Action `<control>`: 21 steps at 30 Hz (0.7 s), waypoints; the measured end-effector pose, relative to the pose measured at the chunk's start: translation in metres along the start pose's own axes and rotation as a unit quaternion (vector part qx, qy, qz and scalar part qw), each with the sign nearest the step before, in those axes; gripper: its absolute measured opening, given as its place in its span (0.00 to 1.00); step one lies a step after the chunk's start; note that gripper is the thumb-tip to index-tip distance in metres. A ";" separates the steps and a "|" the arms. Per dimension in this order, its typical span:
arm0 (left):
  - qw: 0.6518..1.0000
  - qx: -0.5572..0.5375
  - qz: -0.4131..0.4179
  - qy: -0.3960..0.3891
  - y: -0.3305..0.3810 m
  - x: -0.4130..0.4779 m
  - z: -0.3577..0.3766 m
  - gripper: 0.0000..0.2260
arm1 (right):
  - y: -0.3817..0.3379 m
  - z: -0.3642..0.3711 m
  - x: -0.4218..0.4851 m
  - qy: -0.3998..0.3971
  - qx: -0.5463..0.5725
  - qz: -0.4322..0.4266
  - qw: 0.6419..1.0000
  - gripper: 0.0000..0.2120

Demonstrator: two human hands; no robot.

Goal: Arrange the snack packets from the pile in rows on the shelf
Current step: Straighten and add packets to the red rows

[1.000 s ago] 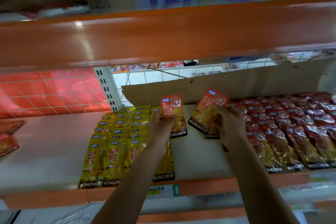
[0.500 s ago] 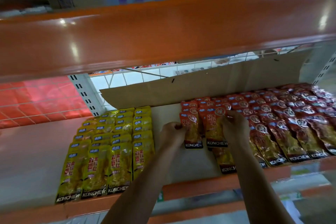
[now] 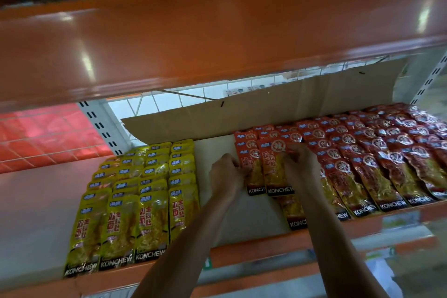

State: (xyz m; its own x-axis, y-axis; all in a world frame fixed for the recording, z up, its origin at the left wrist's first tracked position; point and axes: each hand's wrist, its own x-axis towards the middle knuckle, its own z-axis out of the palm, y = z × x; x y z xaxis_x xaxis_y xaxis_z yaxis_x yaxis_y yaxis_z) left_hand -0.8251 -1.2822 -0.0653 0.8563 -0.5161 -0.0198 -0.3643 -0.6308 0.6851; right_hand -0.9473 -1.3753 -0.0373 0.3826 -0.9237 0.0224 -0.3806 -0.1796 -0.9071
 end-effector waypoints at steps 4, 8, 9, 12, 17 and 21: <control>0.993 -0.104 0.060 -0.002 0.007 -0.006 -0.001 0.12 | -0.003 0.009 -0.002 -0.031 -0.018 -0.005 0.999 0.14; 0.969 -0.228 0.025 -0.090 0.006 -0.012 0.000 0.17 | -0.008 0.013 -0.007 -0.059 -0.055 -0.031 0.996 0.16; 0.966 -0.239 0.018 -0.094 0.002 -0.013 0.000 0.15 | -0.009 0.013 -0.008 -0.057 -0.063 -0.038 0.996 0.16; 0.966 -0.242 -0.021 -0.089 -0.008 -0.016 0.000 0.11 | -0.007 0.011 -0.007 -0.033 -0.087 -0.050 0.994 0.17; 0.989 -0.132 -0.007 -0.064 -0.008 -0.021 -0.004 0.13 | -0.003 0.012 -0.006 -0.018 -0.118 -0.062 0.991 0.17; 0.994 -0.092 0.004 -0.054 -0.003 -0.023 -0.006 0.18 | -0.004 0.014 -0.007 -0.014 -0.125 -0.077 0.989 0.16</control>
State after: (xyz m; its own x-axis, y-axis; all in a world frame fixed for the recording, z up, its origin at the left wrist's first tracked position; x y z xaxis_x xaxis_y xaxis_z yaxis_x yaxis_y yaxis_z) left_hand -0.8415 -1.2655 -0.0626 0.8061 -0.5857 -0.0846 -0.2890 -0.5143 0.8074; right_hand -0.9369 -1.3633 -0.0399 0.4741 -0.8697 0.1374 -0.5114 -0.3991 -0.7610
